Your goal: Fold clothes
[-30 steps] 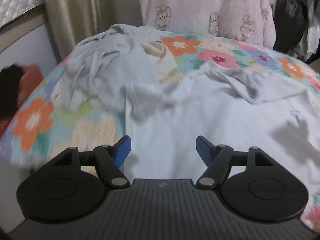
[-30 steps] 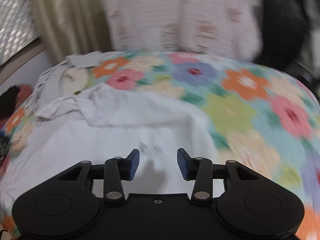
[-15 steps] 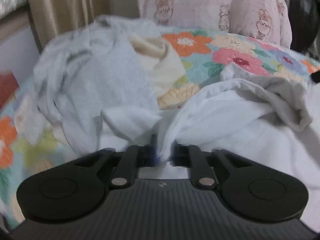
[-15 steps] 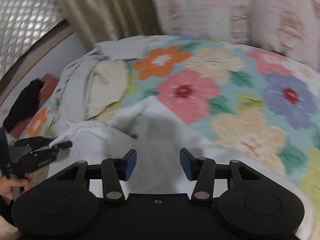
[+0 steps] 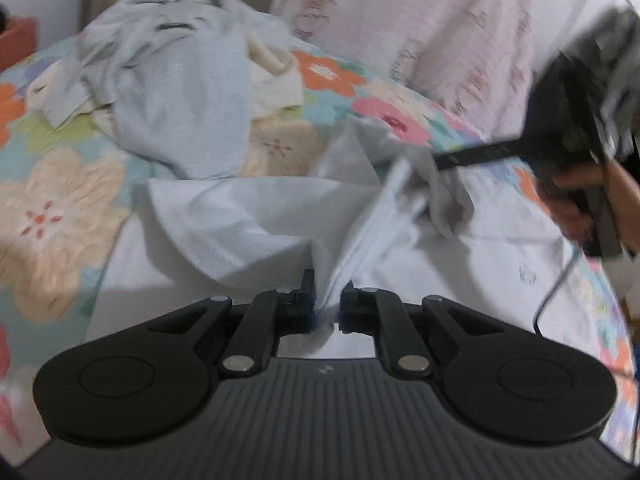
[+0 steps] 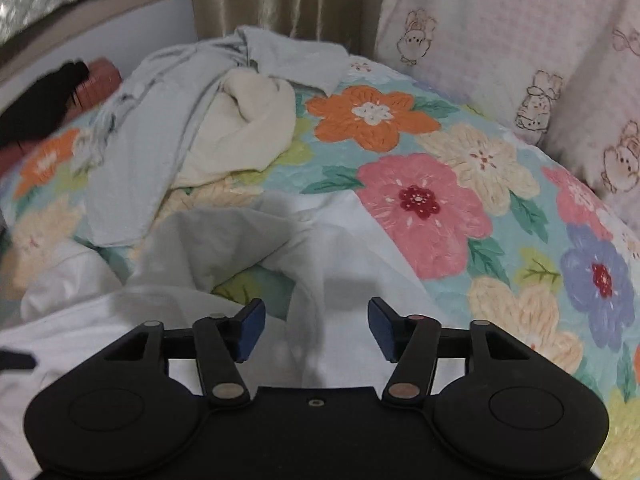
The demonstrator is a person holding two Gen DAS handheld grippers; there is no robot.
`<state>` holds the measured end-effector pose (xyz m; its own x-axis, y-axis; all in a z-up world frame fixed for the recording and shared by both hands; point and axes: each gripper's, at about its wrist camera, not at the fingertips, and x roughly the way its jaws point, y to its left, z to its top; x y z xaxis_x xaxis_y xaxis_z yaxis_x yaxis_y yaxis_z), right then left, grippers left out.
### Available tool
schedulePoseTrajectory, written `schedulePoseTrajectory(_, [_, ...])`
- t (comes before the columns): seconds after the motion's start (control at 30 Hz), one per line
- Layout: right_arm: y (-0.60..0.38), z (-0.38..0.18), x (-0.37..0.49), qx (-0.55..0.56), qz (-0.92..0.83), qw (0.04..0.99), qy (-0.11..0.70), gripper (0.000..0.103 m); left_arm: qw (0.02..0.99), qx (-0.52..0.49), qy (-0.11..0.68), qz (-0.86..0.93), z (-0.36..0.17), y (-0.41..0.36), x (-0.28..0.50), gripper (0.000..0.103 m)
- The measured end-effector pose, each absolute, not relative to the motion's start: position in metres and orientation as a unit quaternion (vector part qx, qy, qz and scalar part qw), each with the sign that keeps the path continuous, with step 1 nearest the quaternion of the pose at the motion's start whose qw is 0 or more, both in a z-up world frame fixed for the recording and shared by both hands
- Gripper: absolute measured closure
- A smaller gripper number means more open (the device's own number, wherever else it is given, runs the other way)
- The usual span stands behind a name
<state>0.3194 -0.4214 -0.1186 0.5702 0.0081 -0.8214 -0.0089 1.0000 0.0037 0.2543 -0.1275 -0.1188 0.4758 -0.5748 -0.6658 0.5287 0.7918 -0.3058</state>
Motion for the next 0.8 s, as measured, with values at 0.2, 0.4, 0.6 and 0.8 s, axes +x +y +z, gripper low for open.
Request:
schedulePoseTrajectory(0.2, [-0.419, -0.147, 0.358, 0.006, -0.051, 0.883, 0.467, 0.098, 0.823, -0.073, 0.435, -0.357, -0.139, -0.101, 0.267, 0.094])
schedulePoseTrajectory(0.4, [-0.445, -0.072, 0.337, 0.028, -0.158, 0.919, 0.36, 0.099, 0.84, -0.059, 0.41, -0.351, -0.139, -0.093, 0.268, 0.094])
schedulePoseTrajectory(0.6, [-0.451, 0.025, 0.286, -0.036, -0.211, 0.916, 0.34, 0.099, 0.847, -0.05, 0.403, -0.343, -0.134, -0.096, 0.263, 0.094])
schedulePoseTrajectory(0.8, [-0.452, 0.004, 0.24, -0.063, -0.207, 0.831, 0.513, 0.099, 0.853, -0.056, 0.407, -0.321, -0.13, -0.093, 0.268, 0.094])
